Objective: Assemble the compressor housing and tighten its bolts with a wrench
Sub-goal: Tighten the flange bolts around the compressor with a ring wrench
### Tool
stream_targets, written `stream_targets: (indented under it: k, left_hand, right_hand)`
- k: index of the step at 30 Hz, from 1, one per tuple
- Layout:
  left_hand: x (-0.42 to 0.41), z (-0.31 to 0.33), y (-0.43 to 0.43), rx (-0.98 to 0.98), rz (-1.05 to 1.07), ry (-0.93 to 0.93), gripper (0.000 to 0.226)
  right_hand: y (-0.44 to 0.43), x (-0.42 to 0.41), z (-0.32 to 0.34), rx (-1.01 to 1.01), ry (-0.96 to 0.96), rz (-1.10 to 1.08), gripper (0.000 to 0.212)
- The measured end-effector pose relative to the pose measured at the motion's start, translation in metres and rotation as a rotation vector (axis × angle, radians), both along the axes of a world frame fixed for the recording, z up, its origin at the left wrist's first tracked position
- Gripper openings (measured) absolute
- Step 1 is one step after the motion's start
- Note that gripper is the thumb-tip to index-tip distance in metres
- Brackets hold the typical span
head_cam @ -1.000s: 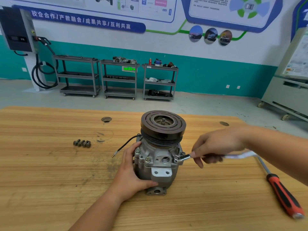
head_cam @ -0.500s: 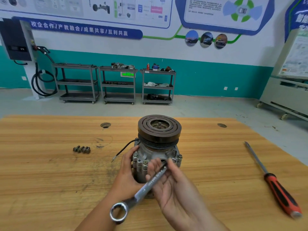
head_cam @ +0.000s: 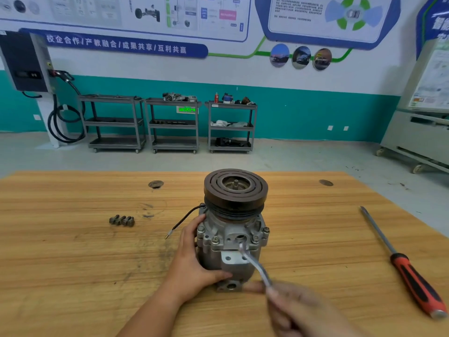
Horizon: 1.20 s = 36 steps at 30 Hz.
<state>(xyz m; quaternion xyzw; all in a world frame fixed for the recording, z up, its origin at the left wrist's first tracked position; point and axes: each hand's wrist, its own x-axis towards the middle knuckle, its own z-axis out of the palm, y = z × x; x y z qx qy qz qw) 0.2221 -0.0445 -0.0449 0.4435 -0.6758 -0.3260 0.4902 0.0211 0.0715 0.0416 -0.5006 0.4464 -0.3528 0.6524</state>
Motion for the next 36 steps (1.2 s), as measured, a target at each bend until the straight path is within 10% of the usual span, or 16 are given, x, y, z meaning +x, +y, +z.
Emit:
stream_targets:
  k: [11,16,26,31,36]
  left_hand:
    - [-0.001,0.007,0.005,0.026,-0.003,-0.005,0.115]
    - [-0.001,0.006,0.003,0.027,-0.012,0.001,0.116]
    - [0.002,0.001,-0.001,0.018,-0.029,-0.001,0.119]
    - [0.002,0.001,-0.001,0.019,-0.023,-0.008,0.118]
    - [0.0,0.001,-0.001,0.006,-0.011,-0.01,0.117]
  right_hand:
    - [-0.089,-0.08,0.076,-0.736,1.193,0.339,0.017]
    - [-0.116,-0.057,0.093,-0.83,1.331,0.451,0.016]
    - [-0.146,-0.033,0.114,-0.348,1.361,0.658,0.025]
    - [-0.106,-0.043,0.098,0.268,0.811,0.679,0.031]
    - [-0.051,-0.017,0.052,0.368,0.03,0.343,0.029]
